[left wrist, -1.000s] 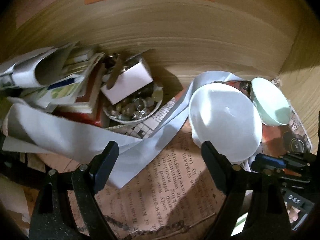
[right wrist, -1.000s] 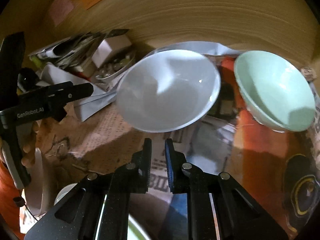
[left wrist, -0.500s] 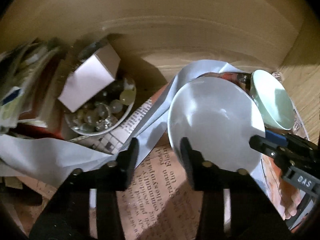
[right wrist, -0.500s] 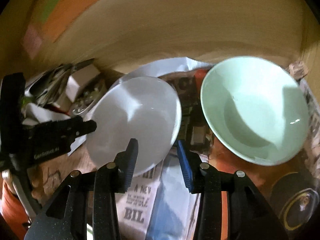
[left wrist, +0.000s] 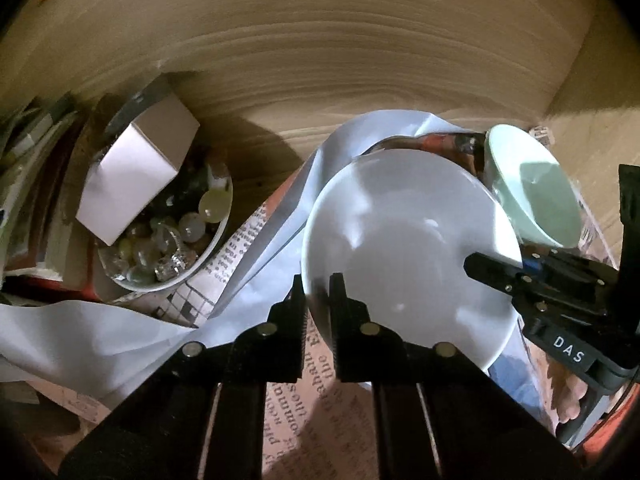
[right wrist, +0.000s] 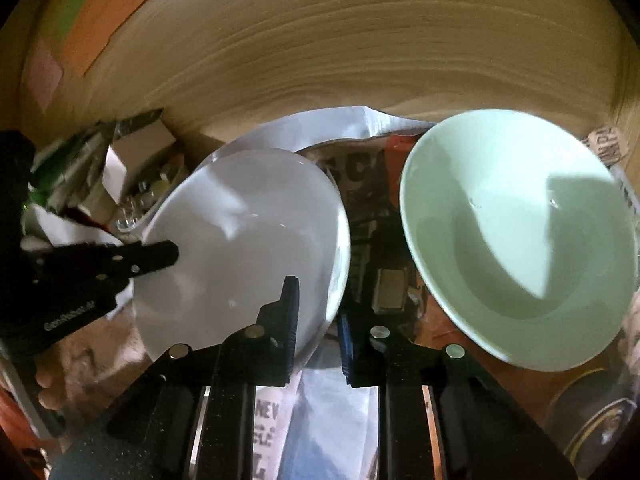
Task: Organize plates and bowls
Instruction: 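Lift the white dotted bowl with both tools and carry it toward the plate stack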
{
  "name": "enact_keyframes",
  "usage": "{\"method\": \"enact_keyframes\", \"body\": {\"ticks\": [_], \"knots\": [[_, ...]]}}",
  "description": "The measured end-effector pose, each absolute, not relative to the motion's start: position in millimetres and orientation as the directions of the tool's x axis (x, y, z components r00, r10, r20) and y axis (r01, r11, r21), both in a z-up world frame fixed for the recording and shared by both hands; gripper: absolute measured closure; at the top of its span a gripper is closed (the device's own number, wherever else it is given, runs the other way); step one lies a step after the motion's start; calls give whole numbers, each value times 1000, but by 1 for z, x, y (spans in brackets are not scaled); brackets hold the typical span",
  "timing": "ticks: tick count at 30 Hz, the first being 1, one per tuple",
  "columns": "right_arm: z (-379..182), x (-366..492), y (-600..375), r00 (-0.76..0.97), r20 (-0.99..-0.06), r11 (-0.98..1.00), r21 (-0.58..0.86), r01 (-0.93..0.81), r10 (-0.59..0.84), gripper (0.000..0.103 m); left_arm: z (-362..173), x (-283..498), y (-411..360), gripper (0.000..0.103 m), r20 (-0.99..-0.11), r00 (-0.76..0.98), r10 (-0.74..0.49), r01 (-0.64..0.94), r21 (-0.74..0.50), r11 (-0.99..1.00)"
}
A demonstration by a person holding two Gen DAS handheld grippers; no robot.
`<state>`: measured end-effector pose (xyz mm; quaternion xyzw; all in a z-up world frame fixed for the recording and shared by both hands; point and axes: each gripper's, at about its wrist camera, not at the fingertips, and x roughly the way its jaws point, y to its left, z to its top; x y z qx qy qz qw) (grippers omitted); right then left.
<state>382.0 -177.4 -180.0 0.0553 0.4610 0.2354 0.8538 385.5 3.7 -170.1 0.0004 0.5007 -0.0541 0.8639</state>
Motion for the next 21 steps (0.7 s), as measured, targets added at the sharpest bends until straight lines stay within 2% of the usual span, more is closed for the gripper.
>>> {"method": "enact_keyframes", "body": {"ticks": [7, 21], "knots": [[-172, 363, -176, 450, -753, 865, 321, -386, 480, 87, -156, 364, 7, 94, -852, 516, -90, 100, -44, 994], [-121, 290, -168, 541, -654, 830, 265, -490, 528, 87, -109, 266, 24, 94, -753, 648, -116, 82, -83, 993]]}}
